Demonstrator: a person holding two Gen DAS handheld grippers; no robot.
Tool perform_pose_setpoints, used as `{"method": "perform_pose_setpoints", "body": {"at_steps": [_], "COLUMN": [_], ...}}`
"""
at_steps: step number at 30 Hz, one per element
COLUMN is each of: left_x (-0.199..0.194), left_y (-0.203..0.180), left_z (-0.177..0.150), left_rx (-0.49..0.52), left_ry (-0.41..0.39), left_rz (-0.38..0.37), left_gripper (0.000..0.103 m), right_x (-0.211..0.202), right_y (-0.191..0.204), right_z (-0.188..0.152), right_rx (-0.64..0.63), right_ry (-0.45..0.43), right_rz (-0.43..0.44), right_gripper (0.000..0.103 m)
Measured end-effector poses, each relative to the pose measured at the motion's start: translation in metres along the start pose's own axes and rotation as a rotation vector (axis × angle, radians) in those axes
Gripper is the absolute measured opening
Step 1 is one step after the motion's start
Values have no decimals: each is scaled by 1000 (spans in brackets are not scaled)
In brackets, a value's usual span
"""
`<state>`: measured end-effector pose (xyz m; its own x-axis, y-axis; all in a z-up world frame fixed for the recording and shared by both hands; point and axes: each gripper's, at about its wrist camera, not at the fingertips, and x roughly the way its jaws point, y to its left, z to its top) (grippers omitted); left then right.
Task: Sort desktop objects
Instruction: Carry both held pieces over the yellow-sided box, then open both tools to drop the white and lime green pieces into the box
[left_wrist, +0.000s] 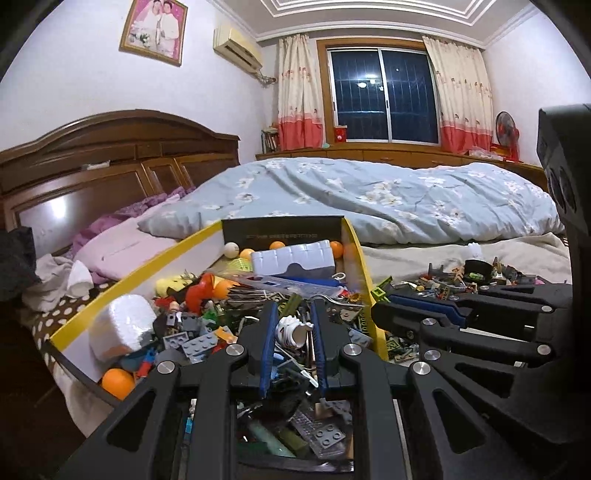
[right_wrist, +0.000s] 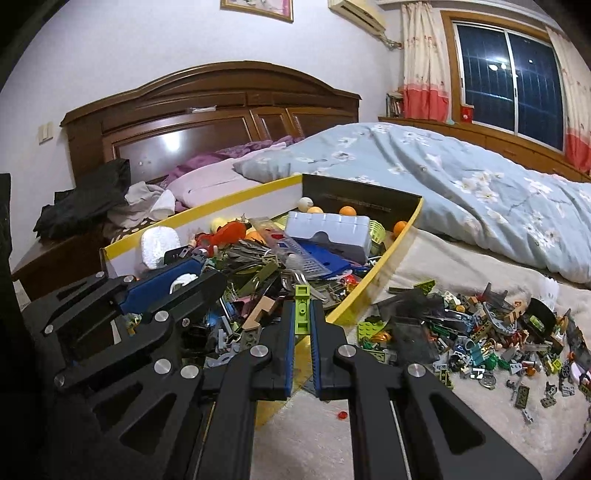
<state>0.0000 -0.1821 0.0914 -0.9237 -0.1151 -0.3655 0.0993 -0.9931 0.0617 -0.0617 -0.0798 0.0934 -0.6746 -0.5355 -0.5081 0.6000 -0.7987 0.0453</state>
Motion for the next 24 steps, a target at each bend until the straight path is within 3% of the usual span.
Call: {"method": "perform_pose_setpoints", "body": {"at_steps": [16, 24], "left_x": [12, 23], "left_y": [19, 28], "left_z": [-6, -15], "left_rx": [-56, -53], "left_ry": [46, 84], "left_rz": [36, 71], "left_gripper": [19, 19], "right_x": [22, 38], "right_y": [7, 21], "right_z": [1, -9], "right_rx": [24, -25], "right_ry": [9, 48], "right_rz": [68, 74], "right_gripper": [7, 7]}}
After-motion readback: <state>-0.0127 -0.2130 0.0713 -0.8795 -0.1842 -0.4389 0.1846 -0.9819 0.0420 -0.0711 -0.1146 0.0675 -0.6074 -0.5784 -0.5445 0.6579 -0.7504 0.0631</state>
